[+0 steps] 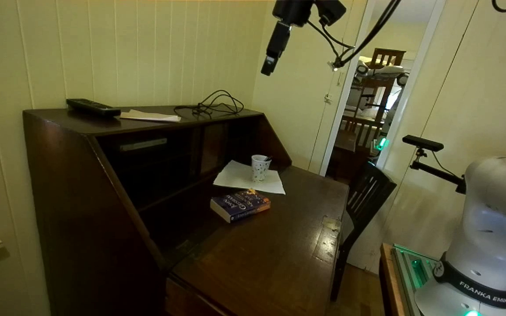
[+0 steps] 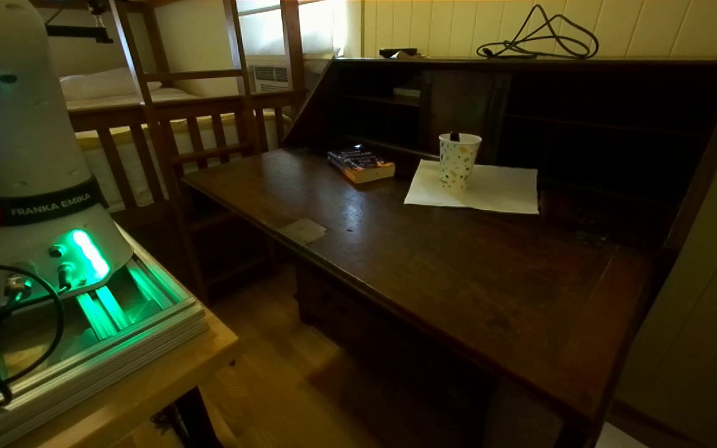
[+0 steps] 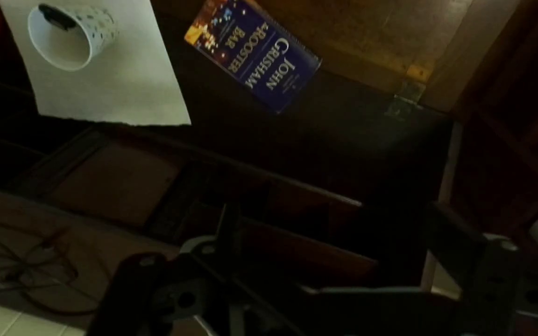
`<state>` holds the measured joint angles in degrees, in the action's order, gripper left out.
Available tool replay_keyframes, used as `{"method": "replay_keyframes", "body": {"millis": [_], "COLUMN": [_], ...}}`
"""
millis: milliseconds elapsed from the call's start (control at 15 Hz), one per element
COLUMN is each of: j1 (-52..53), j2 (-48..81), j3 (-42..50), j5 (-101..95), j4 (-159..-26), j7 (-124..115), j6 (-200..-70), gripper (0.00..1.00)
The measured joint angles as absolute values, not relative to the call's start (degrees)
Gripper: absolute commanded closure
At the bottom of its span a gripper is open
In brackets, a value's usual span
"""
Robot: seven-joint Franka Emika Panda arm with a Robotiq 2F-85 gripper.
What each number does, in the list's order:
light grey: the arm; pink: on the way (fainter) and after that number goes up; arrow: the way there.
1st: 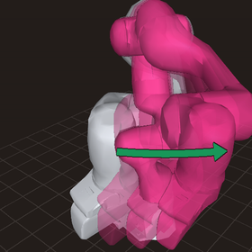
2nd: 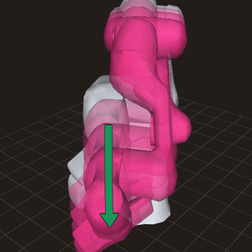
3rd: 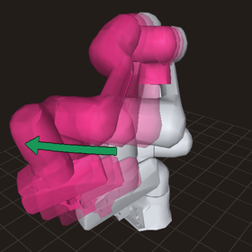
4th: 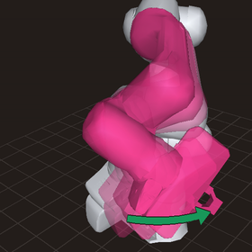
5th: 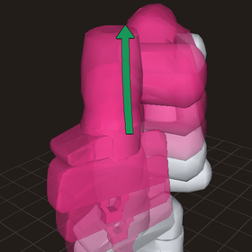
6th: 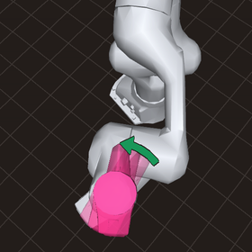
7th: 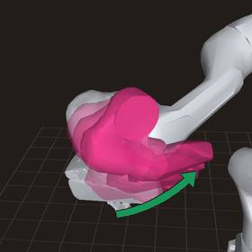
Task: Move the remote control to the bottom shelf on the far right.
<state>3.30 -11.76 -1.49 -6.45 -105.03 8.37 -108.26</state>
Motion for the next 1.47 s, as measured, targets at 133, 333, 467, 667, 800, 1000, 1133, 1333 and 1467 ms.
{"method": "replay_keyframes", "body": {"millis": [133,333,467,667,800,1000,1133,1333,1467], "j1": [3.31,3.34,3.39,3.48,3.49,3.49,3.49,3.53,3.99], "j2": [-7.17,-0.61,3.25,7.30,8.23,8.43,8.43,9.22,12.07], "j3": [-1.55,-2.11,-2.64,-3.08,-3.08,-3.08,-3.08,-3.03,-3.04], "j5": [-6.38,-5.84,-4.67,-3.77,-3.72,-3.67,-3.69,-4.24,-4.48], "j4": [-98.55,-89.22,-83.30,-76.21,-74.65,-74.35,-74.36,-74.78,-73.56], "j7": [8.37,8.34,8.30,8.30,8.30,8.30,8.30,4.31,1.66], "j6": [-108.38,-108.23,-106.46,-102.22,-101.55,-101.40,-101.39,-109.28,-117.75], "gripper": [0.00,0.00,0.00,0.00,0.00,0.00,0.00,0.00,0.00]}}
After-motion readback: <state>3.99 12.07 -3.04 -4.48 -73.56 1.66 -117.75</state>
